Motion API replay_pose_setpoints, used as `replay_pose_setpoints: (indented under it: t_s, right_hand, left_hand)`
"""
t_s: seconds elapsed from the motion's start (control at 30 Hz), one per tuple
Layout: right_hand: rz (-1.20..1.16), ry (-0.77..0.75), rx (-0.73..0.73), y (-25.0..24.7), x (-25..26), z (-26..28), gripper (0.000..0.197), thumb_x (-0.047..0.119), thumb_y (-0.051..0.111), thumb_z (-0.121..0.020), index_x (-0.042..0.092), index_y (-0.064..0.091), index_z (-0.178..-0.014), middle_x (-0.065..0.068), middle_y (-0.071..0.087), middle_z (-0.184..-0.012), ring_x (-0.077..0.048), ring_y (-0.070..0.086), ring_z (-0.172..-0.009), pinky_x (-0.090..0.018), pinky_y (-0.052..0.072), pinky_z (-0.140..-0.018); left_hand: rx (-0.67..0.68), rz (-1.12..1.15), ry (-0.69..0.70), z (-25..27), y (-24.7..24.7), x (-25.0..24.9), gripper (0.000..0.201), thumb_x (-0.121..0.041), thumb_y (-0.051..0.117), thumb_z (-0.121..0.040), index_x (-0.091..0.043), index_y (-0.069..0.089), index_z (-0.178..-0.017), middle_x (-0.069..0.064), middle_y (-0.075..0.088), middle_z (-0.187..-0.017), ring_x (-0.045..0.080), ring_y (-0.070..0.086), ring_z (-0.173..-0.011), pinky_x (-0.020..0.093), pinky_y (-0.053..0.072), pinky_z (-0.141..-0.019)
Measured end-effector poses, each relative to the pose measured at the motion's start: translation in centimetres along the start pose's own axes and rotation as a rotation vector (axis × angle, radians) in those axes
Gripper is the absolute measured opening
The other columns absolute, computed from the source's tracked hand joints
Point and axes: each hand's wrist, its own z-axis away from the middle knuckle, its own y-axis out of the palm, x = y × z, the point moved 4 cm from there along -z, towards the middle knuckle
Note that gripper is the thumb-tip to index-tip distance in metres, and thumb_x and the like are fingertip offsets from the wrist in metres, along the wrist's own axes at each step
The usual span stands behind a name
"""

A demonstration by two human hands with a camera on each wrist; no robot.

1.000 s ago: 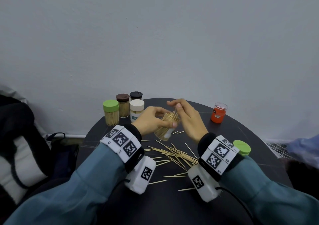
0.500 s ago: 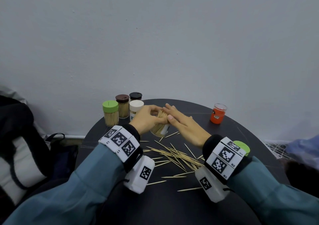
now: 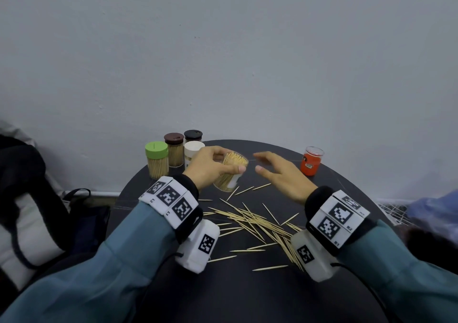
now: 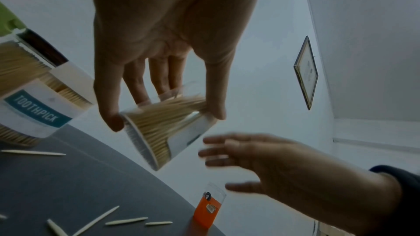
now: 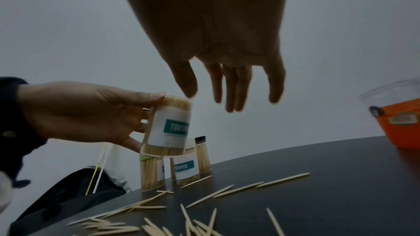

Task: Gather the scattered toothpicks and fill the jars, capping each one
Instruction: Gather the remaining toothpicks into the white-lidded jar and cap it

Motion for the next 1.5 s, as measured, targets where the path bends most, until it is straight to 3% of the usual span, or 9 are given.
replay_pose_setpoints:
  t_s: [0.17,0.27,0.37,0.47,0.63,0.73,0.97,1.1,1.5]
  right_hand:
    - [0.381,0.293,0.411,1.7,-2.4,0.7,0.076,0.050,0.060,-0.082,0.006,0.034,-0.138,-0.011,0.042,-0.140,-0.023,0.043,-0.126,-0.034,0.038,-0.104]
    - [0.486,0.307,0.528,3.3,-2.4,1.2,0.080,0.055,0.064,-0.077,0.007,0.038,-0.135,-0.009,0.044,-0.136,-0.023,0.045,-0.121,-0.035,0.041,-0.100]
    - [0.505,0.264,0.501,4.3,-1.8,0.9,0.076,0.051,0.071,-0.073,0.006,0.043,-0.128,-0.009,0.047,-0.128,-0.022,0.048,-0.114,-0.033,0.044,-0.094]
    - [0.482,0.241,0.475,5.1,-1.4,0.7,0.072,0.041,0.074,-0.074,0.006,0.044,-0.129,-0.009,0.045,-0.129,-0.023,0.047,-0.116,-0.033,0.044,-0.096]
    - [0.452,0.217,0.410,5.4,-1.4,0.5,0.049,0.023,0.071,-0.081,0.004,0.053,-0.122,-0.011,0.055,-0.125,-0.024,0.052,-0.115,-0.030,0.046,-0.093]
    - [0.456,0.224,0.404,5.4,-1.5,0.6,0.039,0.017,0.067,-0.083,0.003,0.056,-0.118,-0.013,0.057,-0.122,-0.026,0.056,-0.111,-0.031,0.047,-0.091]
    - [0.485,0.253,0.420,6.2,-1.5,0.4,0.033,0.015,0.058,-0.089,0.002,0.055,-0.119,-0.016,0.054,-0.124,-0.029,0.054,-0.113,-0.034,0.046,-0.094]
    - [0.512,0.266,0.413,6.1,-1.6,0.6,0.033,0.015,0.052,-0.093,-0.001,0.050,-0.121,-0.017,0.052,-0.126,-0.030,0.053,-0.115,-0.032,0.044,-0.090]
    - [0.433,0.265,0.286,5.5,-2.0,0.0,0.031,0.016,0.054,-0.092,-0.001,0.053,-0.118,-0.019,0.054,-0.122,-0.032,0.053,-0.113,-0.034,0.045,-0.090]
  left_hand:
    - [-0.018,-0.025,-0.005,-0.1,-0.1,0.1,0.048,-0.021,0.077,-0.074,-0.010,0.057,-0.117,-0.003,0.057,-0.102,0.008,0.050,-0.100,0.024,0.041,-0.082]
    - [-0.013,-0.043,0.003,-0.2,-0.1,0.3,0.048,-0.022,0.078,-0.073,-0.010,0.059,-0.115,-0.002,0.059,-0.105,0.009,0.051,-0.104,0.024,0.040,-0.085]
    - [-0.015,-0.047,0.003,-0.3,-0.1,0.4,0.046,-0.022,0.078,-0.073,-0.010,0.060,-0.113,-0.002,0.060,-0.105,0.009,0.052,-0.105,0.024,0.040,-0.086]
    - [-0.018,-0.049,0.008,-0.3,-0.1,0.4,0.046,-0.022,0.079,-0.072,-0.009,0.060,-0.113,-0.001,0.060,-0.105,0.010,0.052,-0.105,0.024,0.040,-0.086]
    - [-0.010,-0.053,-0.005,-0.2,0.0,0.3,0.042,-0.022,0.079,-0.073,-0.014,0.057,-0.108,-0.004,0.056,-0.101,0.008,0.050,-0.104,0.028,0.043,-0.085]
    - [-0.009,-0.063,-0.002,-0.2,0.0,0.3,0.046,-0.022,0.078,-0.074,-0.011,0.058,-0.114,-0.004,0.056,-0.103,0.009,0.050,-0.105,0.027,0.042,-0.084]
    - [-0.015,-0.079,0.004,-0.2,0.0,0.3,0.048,-0.021,0.078,-0.073,-0.009,0.059,-0.116,-0.004,0.057,-0.101,0.008,0.051,-0.103,0.023,0.038,-0.084]
    - [-0.011,-0.094,0.009,-0.2,0.1,0.3,0.050,-0.021,0.078,-0.073,-0.008,0.058,-0.117,-0.004,0.056,-0.101,0.007,0.050,-0.101,0.022,0.037,-0.085]
    - [0.001,-0.105,0.011,-0.3,0.2,0.5,0.050,-0.022,0.078,-0.073,-0.009,0.058,-0.117,-0.002,0.057,-0.105,0.008,0.049,-0.103,0.024,0.038,-0.086]
